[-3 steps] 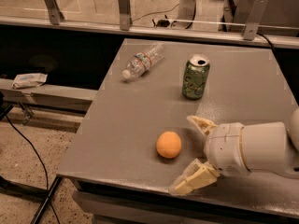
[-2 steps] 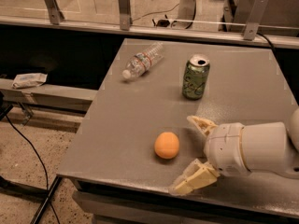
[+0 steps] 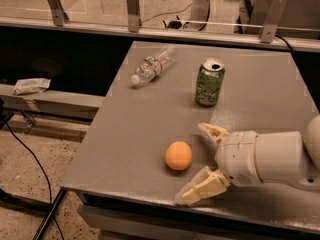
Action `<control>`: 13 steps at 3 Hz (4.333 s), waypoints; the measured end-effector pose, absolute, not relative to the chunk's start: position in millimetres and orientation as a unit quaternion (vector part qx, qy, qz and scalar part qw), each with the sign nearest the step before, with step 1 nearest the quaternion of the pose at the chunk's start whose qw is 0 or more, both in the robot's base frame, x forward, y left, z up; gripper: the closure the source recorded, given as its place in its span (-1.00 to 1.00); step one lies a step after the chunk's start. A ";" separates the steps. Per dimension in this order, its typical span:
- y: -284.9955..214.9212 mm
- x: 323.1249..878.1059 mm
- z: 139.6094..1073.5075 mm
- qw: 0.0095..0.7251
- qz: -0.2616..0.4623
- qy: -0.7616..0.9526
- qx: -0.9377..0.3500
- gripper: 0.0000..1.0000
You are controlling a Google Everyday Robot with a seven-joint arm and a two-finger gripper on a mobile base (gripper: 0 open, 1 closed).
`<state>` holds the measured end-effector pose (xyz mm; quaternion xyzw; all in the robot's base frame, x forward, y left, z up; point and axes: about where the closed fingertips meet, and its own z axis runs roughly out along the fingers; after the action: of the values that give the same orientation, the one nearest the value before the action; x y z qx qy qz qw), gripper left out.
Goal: Move orange near green can
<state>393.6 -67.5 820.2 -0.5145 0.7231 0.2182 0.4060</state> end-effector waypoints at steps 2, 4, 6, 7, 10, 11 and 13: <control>-56.1 398.1 814.6 0.411 0.245 0.729 -0.490 -1.00; -48.9 404.2 825.5 0.445 0.295 0.713 -0.454 -0.66; -45.2 403.0 828.0 0.445 0.294 0.711 -0.458 0.27; -51.7 410.9 850.5 0.456 0.253 0.712 -0.470 0.89; -85.6 473.6 934.8 0.500 0.127 0.718 -0.467 1.00; -85.5 473.5 934.7 0.499 0.128 0.718 -0.467 1.00; -135.7 496.6 854.5 0.443 0.227 0.787 -0.364 1.00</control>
Offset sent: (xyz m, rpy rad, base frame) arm 0.0082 0.0147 -0.0099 0.1194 0.0618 -0.0383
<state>496.6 -135.7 854.5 -0.3636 0.7873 0.2270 0.4432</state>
